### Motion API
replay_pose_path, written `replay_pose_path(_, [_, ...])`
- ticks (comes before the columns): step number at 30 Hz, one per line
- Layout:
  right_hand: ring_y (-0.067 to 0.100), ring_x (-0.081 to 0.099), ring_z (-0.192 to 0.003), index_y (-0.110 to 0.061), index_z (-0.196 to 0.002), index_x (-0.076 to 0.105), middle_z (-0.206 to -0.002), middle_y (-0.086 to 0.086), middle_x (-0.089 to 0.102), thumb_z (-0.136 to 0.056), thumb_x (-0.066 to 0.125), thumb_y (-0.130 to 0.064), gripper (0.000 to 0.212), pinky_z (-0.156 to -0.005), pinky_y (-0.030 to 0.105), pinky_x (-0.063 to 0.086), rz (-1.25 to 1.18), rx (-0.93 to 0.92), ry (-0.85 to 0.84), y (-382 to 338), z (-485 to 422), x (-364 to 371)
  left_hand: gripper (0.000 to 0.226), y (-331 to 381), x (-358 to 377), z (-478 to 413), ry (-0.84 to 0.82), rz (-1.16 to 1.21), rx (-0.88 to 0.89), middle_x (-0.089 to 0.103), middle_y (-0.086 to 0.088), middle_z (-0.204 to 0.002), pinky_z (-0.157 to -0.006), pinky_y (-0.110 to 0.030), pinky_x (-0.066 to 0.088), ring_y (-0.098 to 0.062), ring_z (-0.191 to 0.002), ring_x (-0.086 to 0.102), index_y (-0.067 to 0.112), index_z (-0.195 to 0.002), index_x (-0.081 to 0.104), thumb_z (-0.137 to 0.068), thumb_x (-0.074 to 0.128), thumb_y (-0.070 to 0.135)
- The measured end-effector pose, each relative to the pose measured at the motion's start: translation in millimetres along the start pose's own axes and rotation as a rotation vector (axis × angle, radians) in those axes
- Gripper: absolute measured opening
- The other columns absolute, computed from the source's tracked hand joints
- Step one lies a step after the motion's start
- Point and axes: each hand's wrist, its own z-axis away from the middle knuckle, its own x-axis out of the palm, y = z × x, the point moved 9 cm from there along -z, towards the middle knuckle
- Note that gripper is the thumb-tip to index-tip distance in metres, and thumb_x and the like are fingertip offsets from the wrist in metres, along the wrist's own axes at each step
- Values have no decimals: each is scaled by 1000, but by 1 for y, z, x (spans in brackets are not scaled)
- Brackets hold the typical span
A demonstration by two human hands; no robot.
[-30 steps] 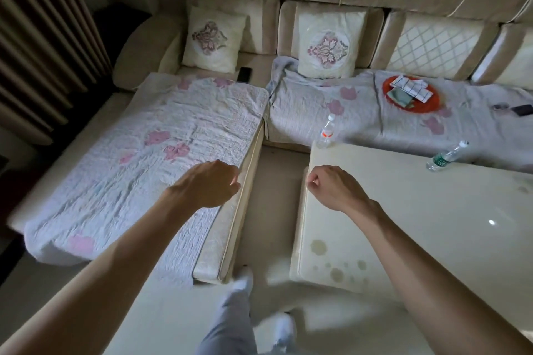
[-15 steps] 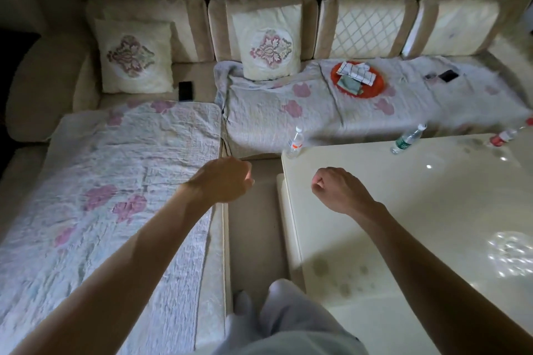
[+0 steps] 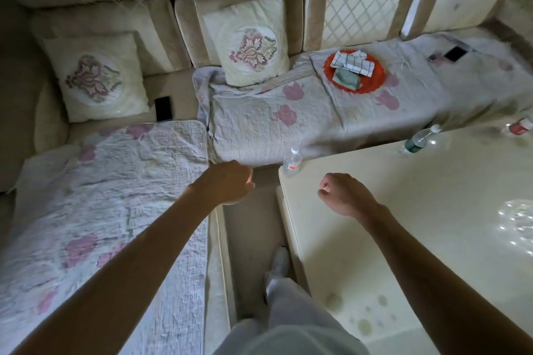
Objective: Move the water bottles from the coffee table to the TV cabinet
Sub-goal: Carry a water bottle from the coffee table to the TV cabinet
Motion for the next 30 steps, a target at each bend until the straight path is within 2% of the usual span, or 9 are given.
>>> replay_pose_path(5, [29, 61, -97, -10, -104, 60, -108, 7, 66, -88, 51, -26, 24, -80, 34, 52, -16, 35, -35, 10, -62, 1, 34, -15, -11, -64, -26, 32, -2, 65, -13, -115, -88, -36, 46, -28, -107, 62, 12, -118, 60, -100, 44, 37])
replay_pose_path(10, [29, 61, -107, -8, -113, 58, -114, 10, 65, -88, 57, -27, 31, -87, 35, 51, -88, 87, -64, 20, -112, 22, 37, -30, 13, -122, -123, 90, 11, 65, -9, -120, -91, -36, 49, -26, -108, 63, 14, -121, 60, -100, 43, 38])
replay_pose_path(15, [30, 61, -108, -7, -114, 59, -115, 10, 66, -87, 57, -24, 32, -89, 35, 51, -122, 174, -149, 33, -165, 61, 35, -42, 43, -188, -220, 81, 55, 66, -10, -118, -94, -41, 50, -27, -107, 62, 14, -117, 61, -100, 41, 38])
replay_pose_path(18, [32, 62, -105, -4, -114, 57, -114, 14, 66, -86, 61, -22, 34, -87, 34, 50, -165, 221, -152, 42, -196, 86, 36, -47, 63, -234, -269, 80, 85, 64, -11, -120, -91, -38, 48, -27, -107, 61, 14, -120, 59, -101, 40, 37])
replay_pose_path(21, [33, 59, -112, -5, -129, 45, -122, 14, 61, -86, 68, -23, 52, -91, 33, 46, -278, 276, -145, 52, -227, 120, 35, -52, 80, -277, -263, 141, 91, 64, -10, -118, -82, -32, 43, -26, -106, 61, 13, -123, 59, -102, 41, 33])
replay_pose_path(25, [31, 48, -126, -8, -142, 31, -138, 15, 46, -78, 79, -29, 83, -101, 38, 42, -458, 355, -137, 61, -263, 172, 27, -62, 111, -319, -210, 299, 70, 68, -8, -113, -83, -29, 45, -23, -101, 63, 12, -113, 64, -100, 45, 27])
replay_pose_path(27, [31, 45, -127, -7, -143, 32, -139, 15, 44, -72, 84, -27, 90, -102, 41, 43, -494, 341, -56, 62, -277, 188, 24, -66, 130, -332, -213, 395, 54, 69, -8, -111, -81, -27, 47, -22, -99, 64, 10, -110, 65, -98, 49, 24])
replay_pose_path(30, [27, 45, -123, -9, -141, 37, -136, 12, 46, -69, 86, -24, 89, -96, 31, 41, -561, 347, 88, 62, -291, 203, 22, -72, 155, -344, -216, 449, 78, 70, -7, -109, -79, -22, 48, -21, -97, 67, 9, -109, 67, -97, 53, 19])
